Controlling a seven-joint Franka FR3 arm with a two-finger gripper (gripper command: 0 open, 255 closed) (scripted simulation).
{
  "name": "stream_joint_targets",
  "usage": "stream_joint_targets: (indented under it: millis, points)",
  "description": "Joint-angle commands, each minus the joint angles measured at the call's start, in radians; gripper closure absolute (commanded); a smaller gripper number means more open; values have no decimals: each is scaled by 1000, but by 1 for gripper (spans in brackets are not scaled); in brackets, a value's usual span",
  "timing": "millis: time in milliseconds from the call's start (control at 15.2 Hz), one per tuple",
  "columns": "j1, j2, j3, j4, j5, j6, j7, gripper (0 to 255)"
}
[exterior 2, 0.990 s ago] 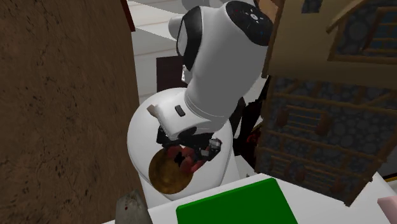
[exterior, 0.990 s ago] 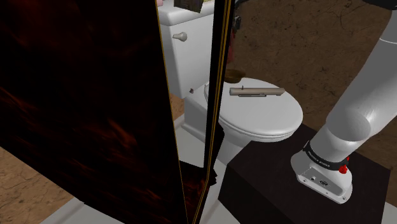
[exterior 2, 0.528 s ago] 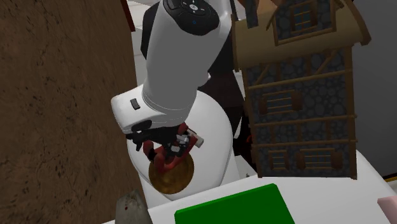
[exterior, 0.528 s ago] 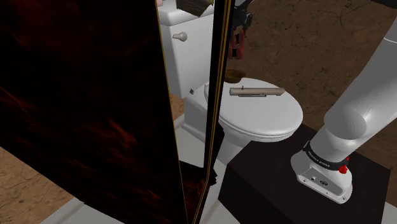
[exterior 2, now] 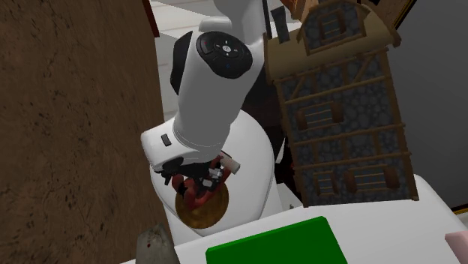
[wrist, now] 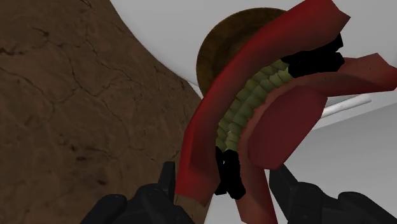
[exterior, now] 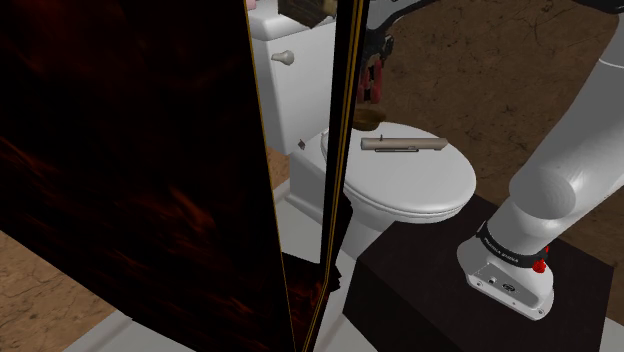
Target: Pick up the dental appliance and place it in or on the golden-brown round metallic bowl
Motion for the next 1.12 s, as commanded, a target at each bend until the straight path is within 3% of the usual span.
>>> stream_joint_targets:
  millis: [0, 726, 1056]
  points:
    - [2, 8, 1, -19, -5, 22, 8, 255]
    - [1, 62, -7, -97, -45, 146, 64, 255]
    - [1, 62, -7, -97, -45, 146, 64, 255]
